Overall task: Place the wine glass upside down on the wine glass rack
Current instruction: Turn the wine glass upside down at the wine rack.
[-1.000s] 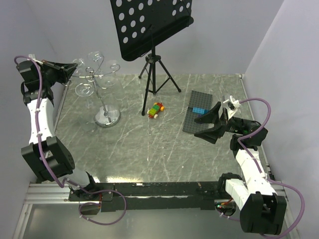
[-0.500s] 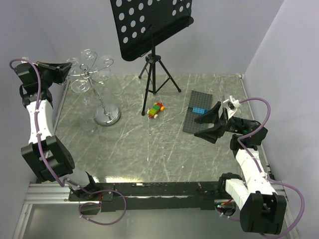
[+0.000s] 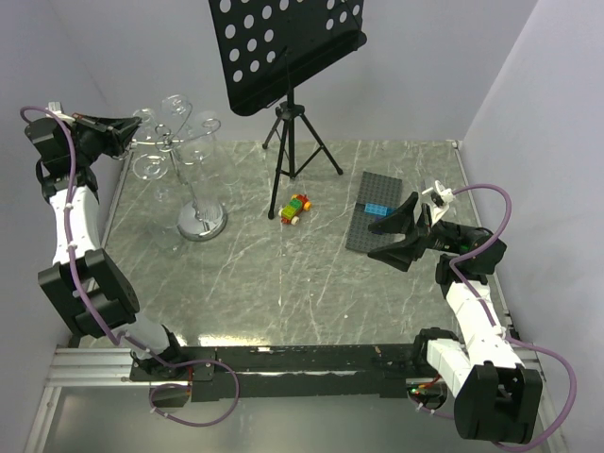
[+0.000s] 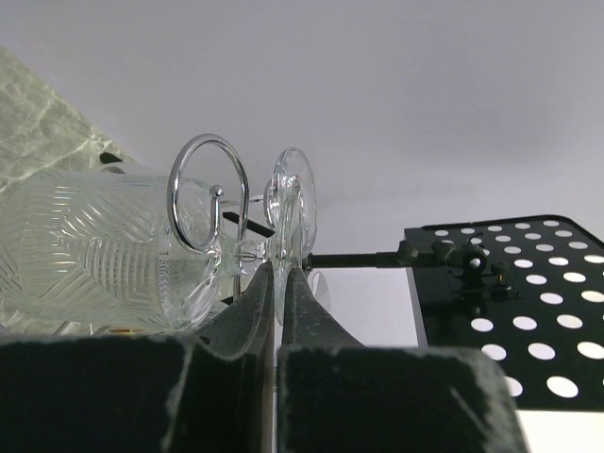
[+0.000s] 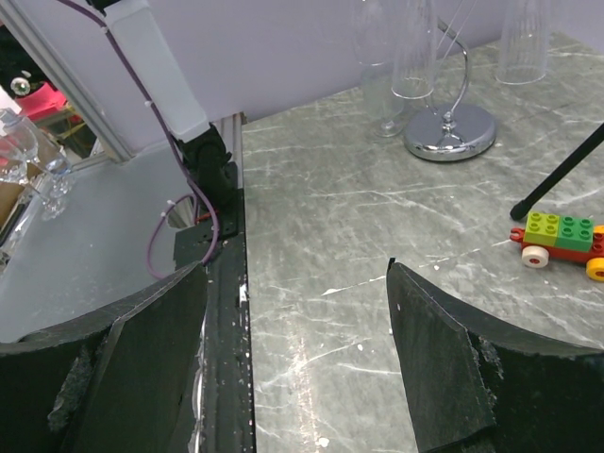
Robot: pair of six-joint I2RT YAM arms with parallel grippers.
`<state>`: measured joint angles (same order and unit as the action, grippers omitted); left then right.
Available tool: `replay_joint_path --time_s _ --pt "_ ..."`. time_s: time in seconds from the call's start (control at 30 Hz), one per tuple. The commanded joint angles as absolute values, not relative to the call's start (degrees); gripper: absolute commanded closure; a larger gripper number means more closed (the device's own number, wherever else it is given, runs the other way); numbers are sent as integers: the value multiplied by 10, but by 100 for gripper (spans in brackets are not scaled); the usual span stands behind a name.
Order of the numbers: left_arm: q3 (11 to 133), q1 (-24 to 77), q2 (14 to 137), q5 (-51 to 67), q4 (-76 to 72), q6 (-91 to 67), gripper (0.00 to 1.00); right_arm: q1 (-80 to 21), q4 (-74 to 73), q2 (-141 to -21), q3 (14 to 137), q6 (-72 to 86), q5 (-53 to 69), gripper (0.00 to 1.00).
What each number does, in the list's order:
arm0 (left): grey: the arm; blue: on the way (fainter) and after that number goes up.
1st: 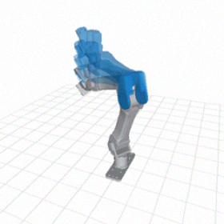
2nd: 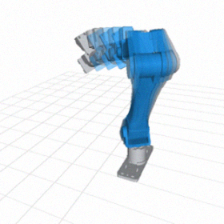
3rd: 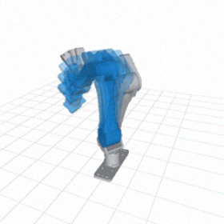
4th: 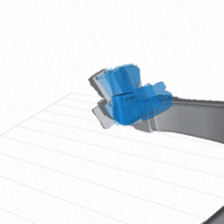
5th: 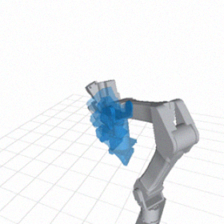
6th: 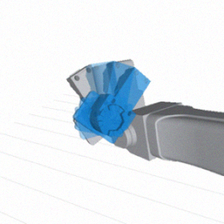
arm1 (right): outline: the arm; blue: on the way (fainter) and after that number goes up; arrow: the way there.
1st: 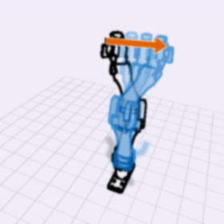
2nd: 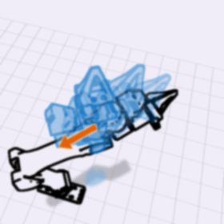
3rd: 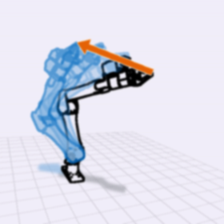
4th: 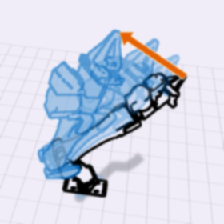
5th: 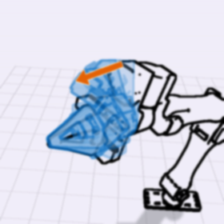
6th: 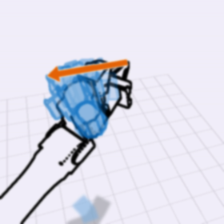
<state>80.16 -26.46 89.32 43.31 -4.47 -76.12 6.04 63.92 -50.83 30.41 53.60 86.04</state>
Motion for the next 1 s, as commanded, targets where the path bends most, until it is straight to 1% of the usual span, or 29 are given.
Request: replay_joint_path --time_s 0.0,0.17,0.3,0.6,0.83,0.97 --pt "824 -271 898 447 -134 -770 99 66 658 -510 303 520 896 17" --pt "824 -272 902 447 -96 -748 99 68 658 -508 303 519 896 17" --pt "813 -272 896 434 -97 -748 99 69 655 -509 302 517 896 17" --pt "810 -268 871 385 -47 -716 99 70 637 -507 302 502 895 17" --pt "846 -256 885 377 31 -678 99 71 627 -508 303 494 895 17" --pt "847 -256 888 369 27 -678 99 70 633 -508 301 492 897 17"
